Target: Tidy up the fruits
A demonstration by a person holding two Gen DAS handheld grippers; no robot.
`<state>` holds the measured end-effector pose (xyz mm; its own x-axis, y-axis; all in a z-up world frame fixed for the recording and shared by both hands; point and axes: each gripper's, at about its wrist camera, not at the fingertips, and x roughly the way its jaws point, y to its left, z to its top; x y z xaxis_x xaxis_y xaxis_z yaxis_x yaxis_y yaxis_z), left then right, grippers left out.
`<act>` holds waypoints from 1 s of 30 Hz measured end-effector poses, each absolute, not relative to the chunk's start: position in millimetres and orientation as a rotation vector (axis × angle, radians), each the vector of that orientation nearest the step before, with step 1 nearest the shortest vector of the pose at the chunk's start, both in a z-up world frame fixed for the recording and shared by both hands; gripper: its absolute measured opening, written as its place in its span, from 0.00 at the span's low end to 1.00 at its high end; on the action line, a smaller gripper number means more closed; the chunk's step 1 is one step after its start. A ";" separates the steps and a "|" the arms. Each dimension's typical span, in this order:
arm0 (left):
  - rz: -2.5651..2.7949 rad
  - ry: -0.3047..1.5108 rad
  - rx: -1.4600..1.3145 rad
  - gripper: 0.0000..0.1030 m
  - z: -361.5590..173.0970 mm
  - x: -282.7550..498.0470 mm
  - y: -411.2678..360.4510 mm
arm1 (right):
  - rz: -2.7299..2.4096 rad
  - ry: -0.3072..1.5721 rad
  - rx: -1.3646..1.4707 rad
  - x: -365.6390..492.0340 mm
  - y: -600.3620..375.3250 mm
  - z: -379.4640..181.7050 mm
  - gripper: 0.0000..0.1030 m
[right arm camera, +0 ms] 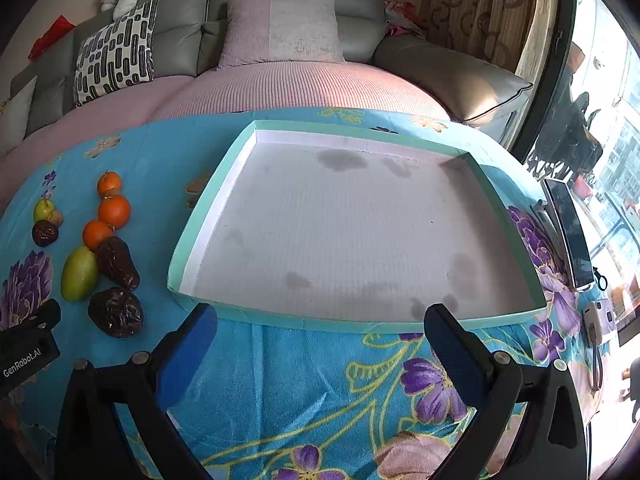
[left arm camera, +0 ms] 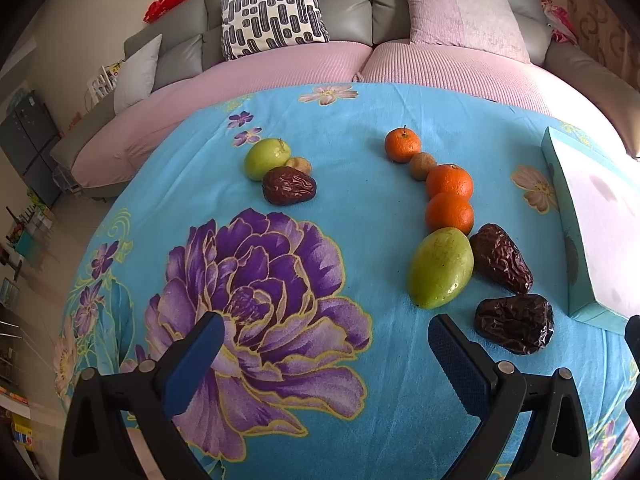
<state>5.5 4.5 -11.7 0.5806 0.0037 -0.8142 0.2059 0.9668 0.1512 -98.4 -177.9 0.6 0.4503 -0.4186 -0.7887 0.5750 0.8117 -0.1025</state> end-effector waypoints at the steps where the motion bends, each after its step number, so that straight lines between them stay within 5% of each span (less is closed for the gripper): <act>1: -0.119 0.946 0.240 1.00 -11.8 5.1 4.2 | -0.620 0.916 0.190 -98.5 -178.1 0.4 1.00; 30: -0.117 0.964 0.243 1.00 -14.8 5.8 6.8 | -0.618 0.921 0.195 -98.2 -178.4 -2.7 1.00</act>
<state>5.8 6.8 -14.8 0.5663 0.0095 -0.8242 0.2060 0.9666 0.1527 -98.2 -178.4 -2.7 0.4474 -0.4148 -0.7923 0.5758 0.8115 -0.0997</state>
